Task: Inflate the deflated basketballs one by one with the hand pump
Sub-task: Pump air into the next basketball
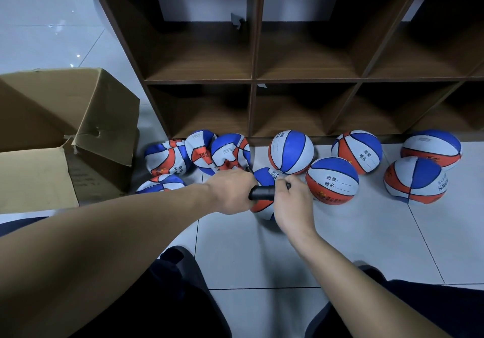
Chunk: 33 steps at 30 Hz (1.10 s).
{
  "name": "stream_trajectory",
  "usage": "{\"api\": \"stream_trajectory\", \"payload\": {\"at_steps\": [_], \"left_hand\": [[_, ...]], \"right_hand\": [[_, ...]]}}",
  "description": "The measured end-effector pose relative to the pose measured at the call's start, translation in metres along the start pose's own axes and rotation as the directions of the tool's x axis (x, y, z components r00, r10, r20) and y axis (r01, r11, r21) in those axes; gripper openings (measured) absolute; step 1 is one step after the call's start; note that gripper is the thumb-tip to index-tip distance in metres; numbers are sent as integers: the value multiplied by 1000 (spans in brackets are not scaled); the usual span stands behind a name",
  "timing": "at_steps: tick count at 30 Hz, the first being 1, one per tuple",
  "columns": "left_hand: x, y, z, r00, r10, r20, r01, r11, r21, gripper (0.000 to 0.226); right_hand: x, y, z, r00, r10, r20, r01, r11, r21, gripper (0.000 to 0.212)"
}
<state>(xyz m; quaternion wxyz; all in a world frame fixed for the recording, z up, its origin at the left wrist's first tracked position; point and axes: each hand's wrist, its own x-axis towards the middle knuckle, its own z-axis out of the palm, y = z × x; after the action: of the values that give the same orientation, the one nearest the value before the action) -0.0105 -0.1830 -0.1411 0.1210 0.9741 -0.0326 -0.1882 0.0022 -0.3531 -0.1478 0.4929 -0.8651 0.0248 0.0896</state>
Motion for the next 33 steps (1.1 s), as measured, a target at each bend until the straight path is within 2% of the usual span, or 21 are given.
{"api": "stream_trajectory", "payload": {"at_steps": [12, 16, 20, 23, 27, 33], "left_hand": [[1, -6, -6, 999, 33, -16, -33, 999, -29, 28], [0, -24, -11, 1000, -6, -17, 6, 1000, 13, 23], [-1, -36, -12, 999, -40, 25, 38, 998, 51, 21], [-2, -34, -9, 997, -47, 56, 45, 998, 46, 22], [-3, -28, -9, 999, -47, 12, 46, 997, 56, 23], [-3, -10, -14, 999, 4, -48, 2, 994, 109, 22]], "right_hand": [[16, -3, -19, 996, 55, 65, -56, 998, 17, 30], [37, 3, -45, 983, 185, 6, -184, 977, 104, 35], [45, 13, -54, 951, 308, 10, -304, 933, 193, 35], [38, 13, -45, 962, 270, -43, -259, 951, 167, 40], [28, 2, -34, 974, 210, -84, -196, 969, 150, 42], [14, 1, -16, 989, 147, -36, -140, 979, 146, 34]]}}
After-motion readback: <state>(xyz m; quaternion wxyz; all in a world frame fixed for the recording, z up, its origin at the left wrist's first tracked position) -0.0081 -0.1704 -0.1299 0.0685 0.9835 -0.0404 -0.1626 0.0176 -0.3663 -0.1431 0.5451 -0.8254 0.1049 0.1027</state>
